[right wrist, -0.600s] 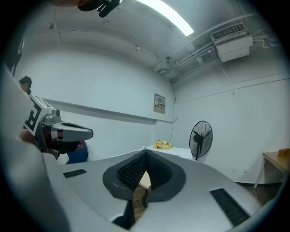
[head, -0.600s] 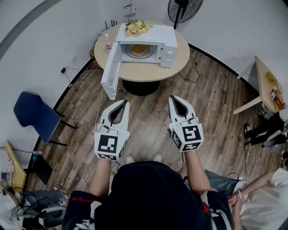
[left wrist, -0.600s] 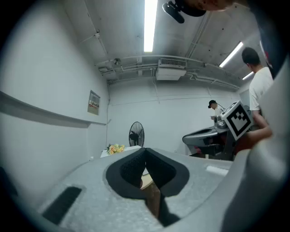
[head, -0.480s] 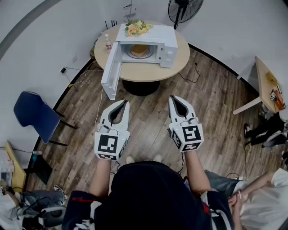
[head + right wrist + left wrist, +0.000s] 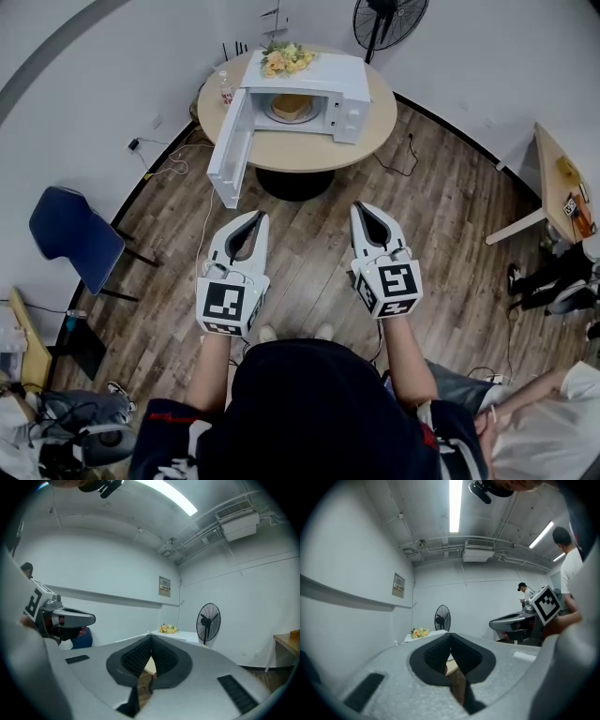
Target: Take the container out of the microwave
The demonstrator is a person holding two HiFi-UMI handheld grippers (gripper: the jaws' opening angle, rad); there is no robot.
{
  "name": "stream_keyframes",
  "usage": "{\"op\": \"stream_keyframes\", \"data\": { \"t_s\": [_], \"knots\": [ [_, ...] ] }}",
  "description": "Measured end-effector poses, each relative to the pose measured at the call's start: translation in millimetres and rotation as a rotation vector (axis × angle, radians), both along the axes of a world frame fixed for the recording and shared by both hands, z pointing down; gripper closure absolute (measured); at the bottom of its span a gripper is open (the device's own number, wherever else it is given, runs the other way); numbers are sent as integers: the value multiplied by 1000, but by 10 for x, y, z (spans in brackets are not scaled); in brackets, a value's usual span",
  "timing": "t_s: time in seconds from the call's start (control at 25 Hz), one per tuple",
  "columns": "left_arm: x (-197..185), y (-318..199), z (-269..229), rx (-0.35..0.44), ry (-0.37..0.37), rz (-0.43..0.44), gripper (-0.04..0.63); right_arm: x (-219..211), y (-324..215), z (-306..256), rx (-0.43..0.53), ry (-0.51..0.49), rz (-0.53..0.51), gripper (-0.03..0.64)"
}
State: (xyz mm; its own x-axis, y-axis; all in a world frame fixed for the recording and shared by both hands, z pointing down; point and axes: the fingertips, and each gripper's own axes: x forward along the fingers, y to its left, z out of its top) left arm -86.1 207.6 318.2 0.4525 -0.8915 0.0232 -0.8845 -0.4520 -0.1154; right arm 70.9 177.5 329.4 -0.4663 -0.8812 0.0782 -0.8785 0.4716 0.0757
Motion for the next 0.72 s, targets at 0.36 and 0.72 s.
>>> {"op": "stream_keyframes", "data": {
  "t_s": [0.36, 0.72],
  "knots": [
    [413, 53, 117, -11, 9, -47, 580, 354, 2, 130, -17, 16, -60, 609],
    [740, 122, 338, -43, -13, -76, 580, 607, 5, 341, -44, 9, -107, 609]
  ]
}}
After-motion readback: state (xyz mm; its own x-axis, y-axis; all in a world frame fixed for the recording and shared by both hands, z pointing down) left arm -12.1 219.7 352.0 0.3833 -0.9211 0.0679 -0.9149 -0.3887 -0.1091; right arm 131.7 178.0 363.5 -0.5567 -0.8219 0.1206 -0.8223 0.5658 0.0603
